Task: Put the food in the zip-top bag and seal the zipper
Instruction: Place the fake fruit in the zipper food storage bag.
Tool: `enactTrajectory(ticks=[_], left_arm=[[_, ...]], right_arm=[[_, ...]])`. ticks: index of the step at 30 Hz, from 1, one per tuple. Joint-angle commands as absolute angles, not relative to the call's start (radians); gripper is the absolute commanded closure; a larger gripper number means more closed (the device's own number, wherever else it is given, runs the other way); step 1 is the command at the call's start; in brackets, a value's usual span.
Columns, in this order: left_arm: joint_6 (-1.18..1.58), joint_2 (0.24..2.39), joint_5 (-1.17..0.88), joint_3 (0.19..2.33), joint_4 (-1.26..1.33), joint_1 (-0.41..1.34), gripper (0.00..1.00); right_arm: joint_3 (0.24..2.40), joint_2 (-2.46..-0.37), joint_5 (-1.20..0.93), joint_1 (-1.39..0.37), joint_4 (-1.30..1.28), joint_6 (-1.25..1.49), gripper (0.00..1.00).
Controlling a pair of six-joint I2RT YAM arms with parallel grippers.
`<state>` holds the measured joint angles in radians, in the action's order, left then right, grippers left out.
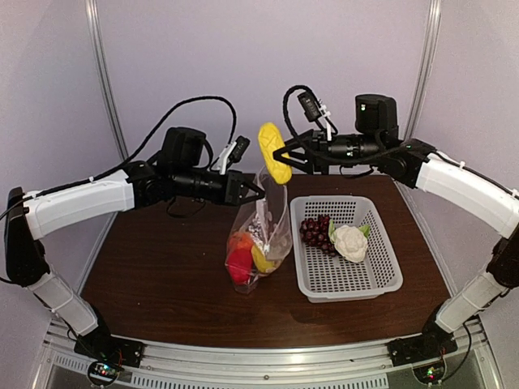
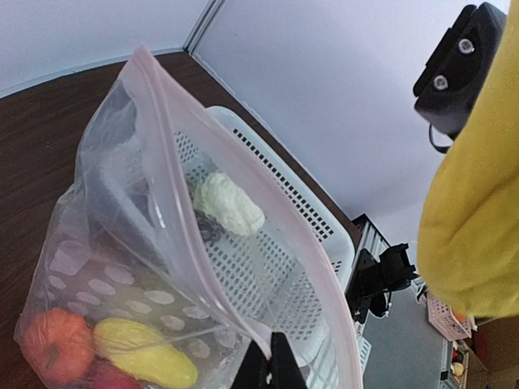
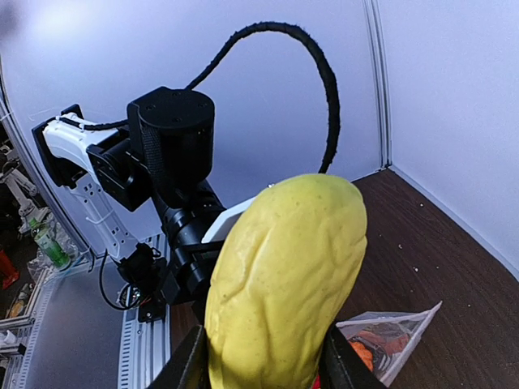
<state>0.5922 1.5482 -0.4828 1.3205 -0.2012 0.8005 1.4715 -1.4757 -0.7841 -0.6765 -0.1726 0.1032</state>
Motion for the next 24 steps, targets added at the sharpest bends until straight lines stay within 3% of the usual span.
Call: enactTrajectory(ticks=[1,15,24], left_arm=[[0.604,1.527,-0.456,1.347,-0.15,0.807,1.0],[0.625,1.469,-0.381,1.336,-0.207,0.806,1.0],[0.644,1.446,-0.295,1.32,-0.217,0.807,1.0]], right_arm=[[1.5,-1.537,-0.751,-0.71,-0.096,0.149,0.69],[1.42,-1.569,-0.623,-0.73,-0.121,0.065,0.69],[1.433,-1.563,-0.432,-0.791,-0.303,-0.054,0.69]])
